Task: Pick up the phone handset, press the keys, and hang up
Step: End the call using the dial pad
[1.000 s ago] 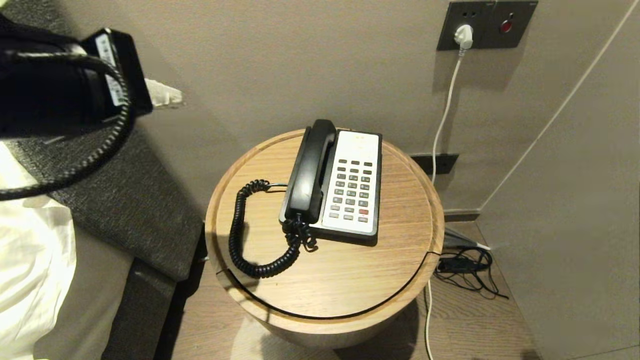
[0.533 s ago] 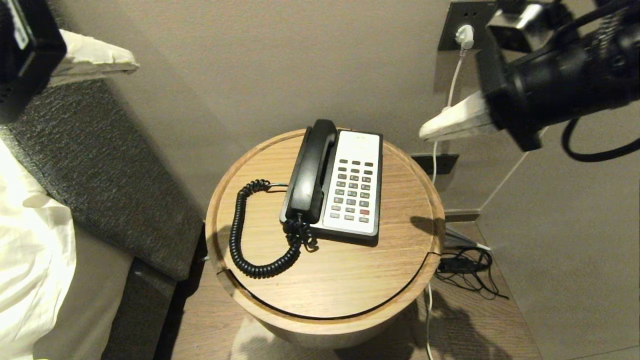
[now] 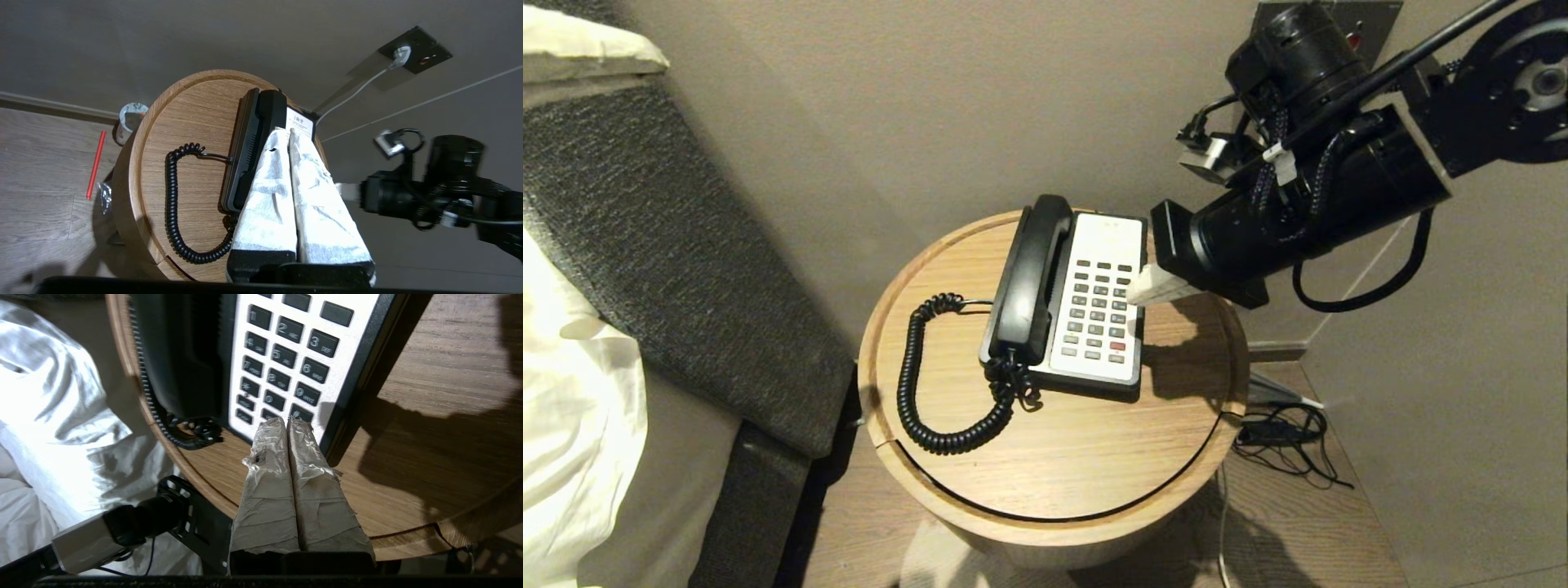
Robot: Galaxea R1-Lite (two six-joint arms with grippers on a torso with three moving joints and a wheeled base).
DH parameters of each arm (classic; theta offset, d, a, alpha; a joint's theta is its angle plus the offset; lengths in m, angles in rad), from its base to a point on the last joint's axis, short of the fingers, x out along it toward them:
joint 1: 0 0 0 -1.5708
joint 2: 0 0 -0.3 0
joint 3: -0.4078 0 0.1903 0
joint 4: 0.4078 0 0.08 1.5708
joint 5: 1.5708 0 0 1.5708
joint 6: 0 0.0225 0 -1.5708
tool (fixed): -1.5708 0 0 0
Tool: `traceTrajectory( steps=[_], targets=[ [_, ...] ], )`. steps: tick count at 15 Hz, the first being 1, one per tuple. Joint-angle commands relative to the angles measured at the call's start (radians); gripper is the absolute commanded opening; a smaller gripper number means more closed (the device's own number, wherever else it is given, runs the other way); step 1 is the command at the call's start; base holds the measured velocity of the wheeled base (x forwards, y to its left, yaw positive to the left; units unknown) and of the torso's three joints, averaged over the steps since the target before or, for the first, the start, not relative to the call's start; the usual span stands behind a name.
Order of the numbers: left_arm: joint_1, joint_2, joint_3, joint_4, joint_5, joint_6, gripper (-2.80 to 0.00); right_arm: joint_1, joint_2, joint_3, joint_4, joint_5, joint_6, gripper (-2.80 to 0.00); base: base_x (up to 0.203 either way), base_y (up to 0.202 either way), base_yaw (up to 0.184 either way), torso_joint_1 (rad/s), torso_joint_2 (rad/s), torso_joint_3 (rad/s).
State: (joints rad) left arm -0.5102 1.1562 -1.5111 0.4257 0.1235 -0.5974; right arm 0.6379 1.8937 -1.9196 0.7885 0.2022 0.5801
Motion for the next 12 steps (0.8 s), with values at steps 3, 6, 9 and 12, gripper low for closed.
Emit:
traceTrajectory(
  steps=[3, 6, 9, 12],
  targets=[
    [0.007, -0.023, 0.006, 0.004, -0.005, -0.014, -2.8, 0.021, 0.033, -0.001, 0.074, 0.0, -0.002, -2.8, 0.0, 0.0, 0.0, 0.0, 0.0, 0.0],
    [0.021, -0.026, 0.009, 0.01, -0.022, -0.04, -2.8, 0.037, 0.039, -0.003, 0.088, 0.002, 0.0, -2.8, 0.0, 0.0, 0.0, 0.0, 0.0, 0.0],
    [0.027, -0.024, 0.019, 0.008, -0.024, -0.044, -2.8, 0.05, 0.048, -0.002, 0.1, 0.006, 0.0, -2.8, 0.0, 0.0, 0.0, 0.0, 0.0, 0.0],
    [0.027, -0.024, 0.028, 0.005, -0.024, -0.042, -2.8, 0.052, 0.061, -0.003, 0.095, 0.002, 0.0, -2.8, 0.0, 0.0, 0.0, 0.0, 0.0, 0.0]
  ],
)
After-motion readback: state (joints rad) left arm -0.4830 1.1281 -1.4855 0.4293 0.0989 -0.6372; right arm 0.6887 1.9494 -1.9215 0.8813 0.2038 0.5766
